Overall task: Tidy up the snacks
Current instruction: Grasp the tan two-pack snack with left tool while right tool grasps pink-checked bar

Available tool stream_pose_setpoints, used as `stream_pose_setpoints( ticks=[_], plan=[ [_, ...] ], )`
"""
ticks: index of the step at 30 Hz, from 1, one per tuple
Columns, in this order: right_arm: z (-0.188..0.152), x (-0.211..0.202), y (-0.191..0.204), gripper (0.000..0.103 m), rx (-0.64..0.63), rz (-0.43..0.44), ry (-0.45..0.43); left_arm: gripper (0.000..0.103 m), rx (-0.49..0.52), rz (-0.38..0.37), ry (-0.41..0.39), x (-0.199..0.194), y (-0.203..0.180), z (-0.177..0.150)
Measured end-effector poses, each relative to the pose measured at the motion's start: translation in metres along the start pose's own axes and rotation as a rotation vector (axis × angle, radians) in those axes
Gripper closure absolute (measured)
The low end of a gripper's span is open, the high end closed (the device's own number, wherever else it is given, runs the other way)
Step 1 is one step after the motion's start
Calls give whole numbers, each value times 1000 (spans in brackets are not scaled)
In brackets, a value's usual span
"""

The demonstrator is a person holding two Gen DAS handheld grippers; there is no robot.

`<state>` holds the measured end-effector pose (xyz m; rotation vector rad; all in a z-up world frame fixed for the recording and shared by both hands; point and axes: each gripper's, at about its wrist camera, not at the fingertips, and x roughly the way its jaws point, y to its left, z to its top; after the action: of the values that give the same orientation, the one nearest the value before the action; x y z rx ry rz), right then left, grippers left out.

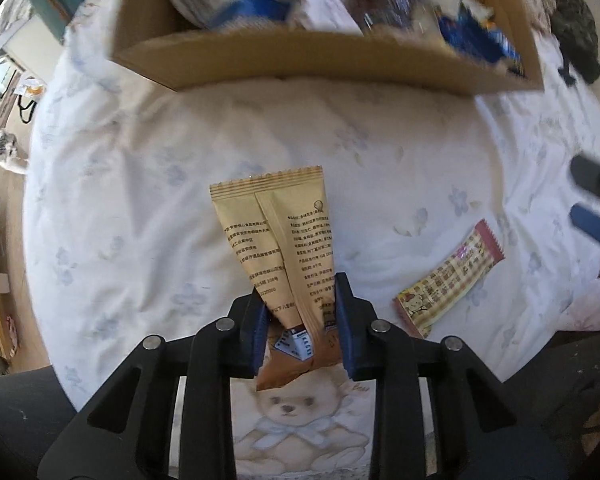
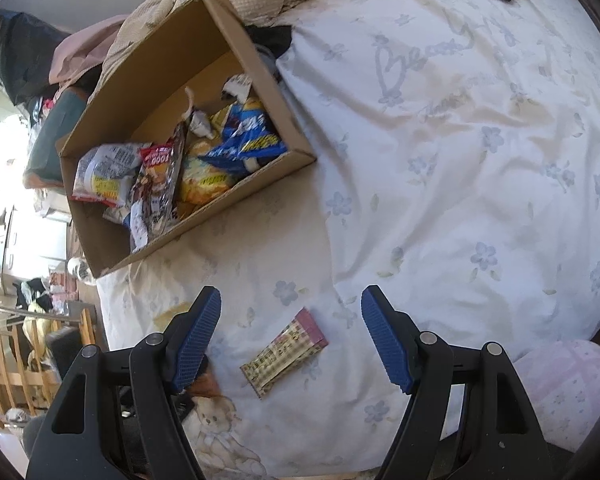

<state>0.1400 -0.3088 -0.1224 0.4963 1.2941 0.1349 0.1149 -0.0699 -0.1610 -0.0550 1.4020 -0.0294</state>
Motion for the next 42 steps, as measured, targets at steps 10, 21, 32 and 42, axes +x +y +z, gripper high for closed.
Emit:
stream_pose_setpoints(
  ticks=[10,21,32,42],
  plan=[
    [-18,32,16,27,11,56,189,78,-41,4,-145,-78,52,13],
    [-39,78,29,48,-17,7,359,78,-148,-54,-138,-80,84,5],
    [-41,105,64,52,-205,-209,283,77,-155,-104,-126,-75,71,10],
    [-55,54,120,75,-434,-93,70,77,-165,-70,-140,-71,72,12]
  ],
)
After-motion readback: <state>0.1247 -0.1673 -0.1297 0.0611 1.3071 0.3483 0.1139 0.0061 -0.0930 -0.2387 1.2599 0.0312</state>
